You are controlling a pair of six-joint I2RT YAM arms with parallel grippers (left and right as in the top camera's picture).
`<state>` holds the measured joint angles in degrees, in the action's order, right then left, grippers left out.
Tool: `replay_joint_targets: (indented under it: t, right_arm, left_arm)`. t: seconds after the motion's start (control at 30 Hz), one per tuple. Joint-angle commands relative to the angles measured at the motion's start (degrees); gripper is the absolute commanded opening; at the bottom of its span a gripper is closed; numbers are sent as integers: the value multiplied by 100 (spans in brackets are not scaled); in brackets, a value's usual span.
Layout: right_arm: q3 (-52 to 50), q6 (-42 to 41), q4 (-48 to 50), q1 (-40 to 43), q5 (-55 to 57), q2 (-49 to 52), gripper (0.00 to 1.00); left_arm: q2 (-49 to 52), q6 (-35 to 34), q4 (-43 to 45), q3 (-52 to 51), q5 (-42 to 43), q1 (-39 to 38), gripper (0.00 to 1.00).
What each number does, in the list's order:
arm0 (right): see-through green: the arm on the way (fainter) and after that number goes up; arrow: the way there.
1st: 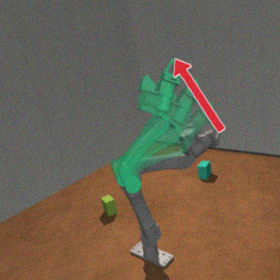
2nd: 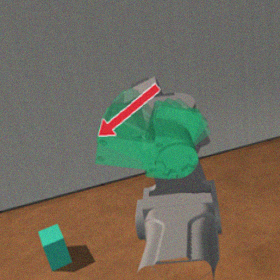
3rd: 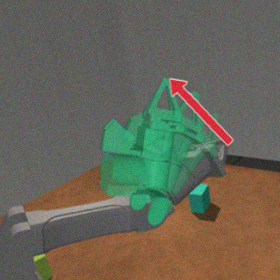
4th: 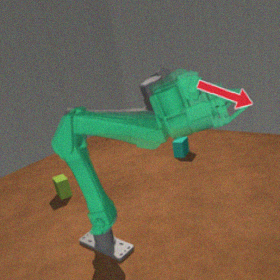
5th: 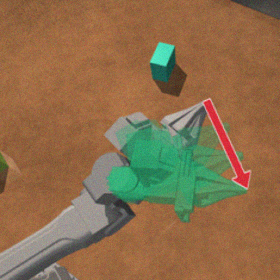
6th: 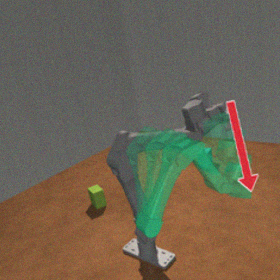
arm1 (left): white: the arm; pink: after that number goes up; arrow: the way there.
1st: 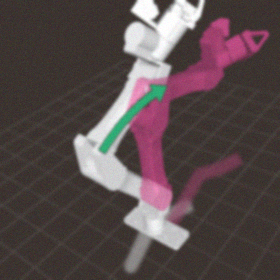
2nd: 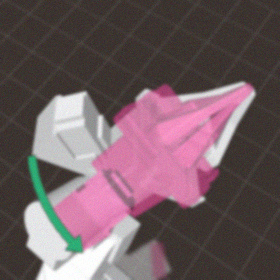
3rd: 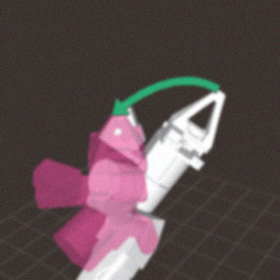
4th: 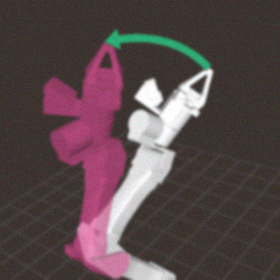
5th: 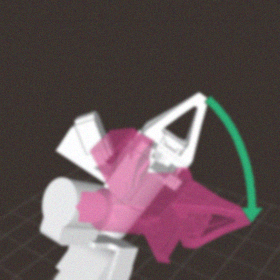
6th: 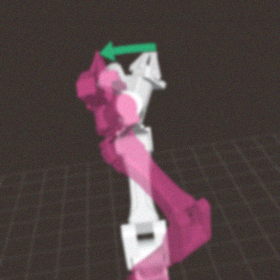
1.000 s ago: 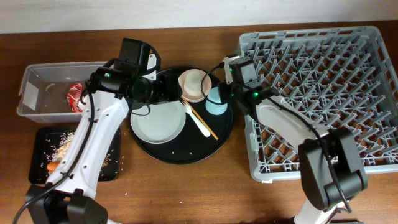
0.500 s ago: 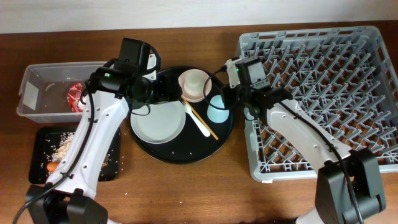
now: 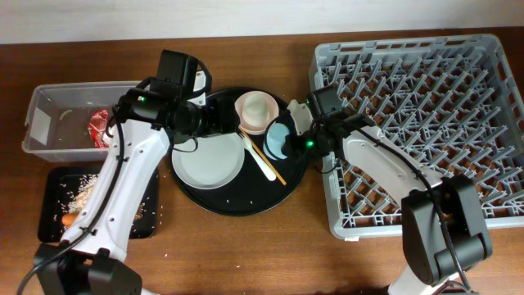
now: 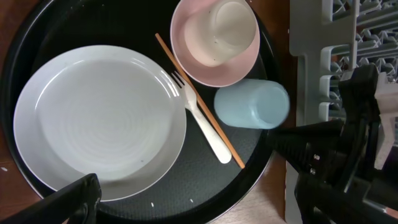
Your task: Sort waste into correct bins and load items into the dishwasher rack
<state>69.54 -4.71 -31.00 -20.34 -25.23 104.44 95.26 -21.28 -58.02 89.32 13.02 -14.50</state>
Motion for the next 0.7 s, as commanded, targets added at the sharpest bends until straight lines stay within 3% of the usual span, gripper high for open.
replay_joint_targets:
  t: [0.0,0.13,0.2,0.23,0.37,0.43,0.57,0.67]
  right_arm:
    - [39,-26,-17,7,-136,-111,11]
    - [619,-26,-225,249,227,-546,14]
    - [664,-22,-245,278,833,-623,8]
    - [664,-22,-236,273,1126,-568,4]
    - [660,-22,697,273,1432,293,4]
    - [660,-24,951,267,1185,535,4]
    - [660,26,520,214,-761,520,4]
    - [660,262,-85,-107,-863,520,4]
  left_arm:
    - [-4,-52,-7,2,-2,15,99]
    - [-4,-55,-7,2,0,13,99]
    - [-4,-55,-7,2,0,13,99]
    - [-4,-55,-7,2,-2,13,99]
    - [-4,-55,-7,2,-2,13,99]
    - [-4,-55,-7,2,-2,13,99]
    - [-4,-55,-7,2,0,13,99]
    - [-4,-55,-7,2,0,13,99]
